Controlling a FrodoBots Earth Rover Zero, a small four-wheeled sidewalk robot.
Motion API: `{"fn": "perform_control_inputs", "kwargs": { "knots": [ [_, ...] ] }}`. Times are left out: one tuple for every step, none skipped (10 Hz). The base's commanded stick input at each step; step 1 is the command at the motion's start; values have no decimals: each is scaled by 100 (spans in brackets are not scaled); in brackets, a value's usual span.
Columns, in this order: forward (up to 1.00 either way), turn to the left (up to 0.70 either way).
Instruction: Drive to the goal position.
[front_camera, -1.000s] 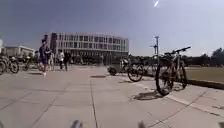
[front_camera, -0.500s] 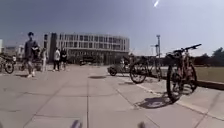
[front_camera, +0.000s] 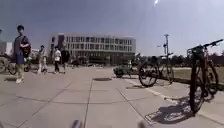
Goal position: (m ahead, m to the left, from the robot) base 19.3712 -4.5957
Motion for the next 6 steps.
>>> {"fn": "perform_control_inputs", "kwargs": {
  "knots": [
    [70, 7],
    [70, 0],
    [70, 0],
    [70, 0],
    [70, 0],
    [70, 0]
  ]
}}
